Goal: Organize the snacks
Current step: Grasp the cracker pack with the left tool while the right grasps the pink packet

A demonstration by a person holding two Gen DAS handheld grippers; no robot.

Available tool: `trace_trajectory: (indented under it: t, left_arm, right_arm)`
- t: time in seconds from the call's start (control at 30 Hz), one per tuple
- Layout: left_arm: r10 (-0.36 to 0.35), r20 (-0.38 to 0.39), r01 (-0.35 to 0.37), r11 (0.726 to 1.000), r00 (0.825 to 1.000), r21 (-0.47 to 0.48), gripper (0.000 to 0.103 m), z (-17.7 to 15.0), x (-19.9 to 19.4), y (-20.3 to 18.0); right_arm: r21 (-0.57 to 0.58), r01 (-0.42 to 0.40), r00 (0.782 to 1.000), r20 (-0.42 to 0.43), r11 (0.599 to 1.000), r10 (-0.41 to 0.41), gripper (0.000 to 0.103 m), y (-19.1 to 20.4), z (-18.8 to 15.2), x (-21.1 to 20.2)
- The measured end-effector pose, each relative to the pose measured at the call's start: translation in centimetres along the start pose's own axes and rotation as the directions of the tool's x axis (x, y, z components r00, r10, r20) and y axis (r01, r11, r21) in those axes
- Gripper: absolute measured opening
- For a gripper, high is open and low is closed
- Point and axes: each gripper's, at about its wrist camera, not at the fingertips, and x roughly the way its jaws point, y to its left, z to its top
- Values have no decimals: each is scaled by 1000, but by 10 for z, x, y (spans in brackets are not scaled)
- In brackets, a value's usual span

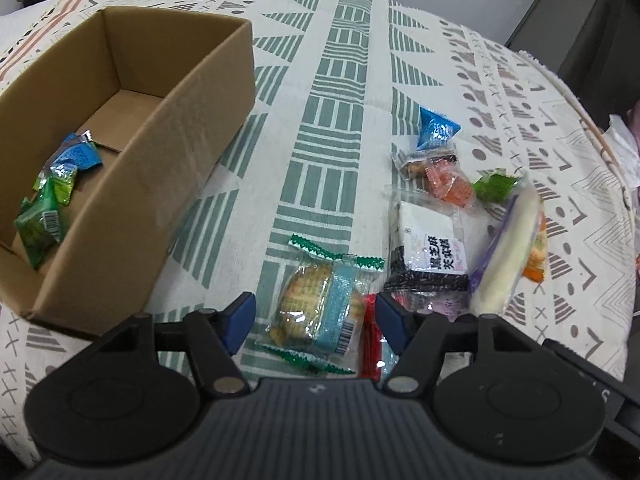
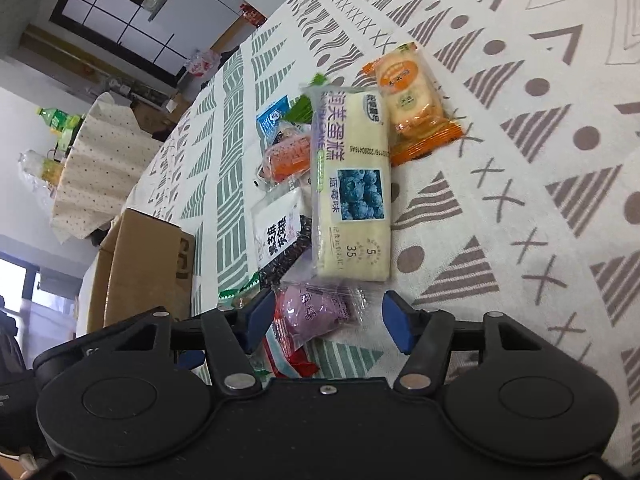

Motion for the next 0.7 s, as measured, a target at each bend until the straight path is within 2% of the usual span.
trace_trajectory:
  t: [0.27, 0.4, 0.53, 0.6, 0.7]
  left_arm:
    - [-1, -44, 1, 1000, 999, -10, 59, -3, 17, 3]
    - [15, -31, -16, 999, 999, -30, 48, -5, 14, 3]
    - [8, -36, -9, 999, 999, -34, 47, -5, 7, 3]
    - [6, -34, -7, 999, 999, -39, 47, -5, 2, 4]
    - [2, -22, -3, 999, 1000, -38, 47, -6, -7, 5]
  right_arm:
    - [-47, 2, 1000, -2, 999, -3, 60, 3, 1, 7]
    - [-124, 25, 1000, -2, 992, -25, 61, 12, 0, 12]
    - [-151, 35, 999, 3, 988, -35, 61, 15, -2, 13]
    - [-163, 47, 999, 9, 986, -46, 56, 16, -3, 13]
    - [-190, 76, 997, 18, 979, -74, 42, 19, -6, 13]
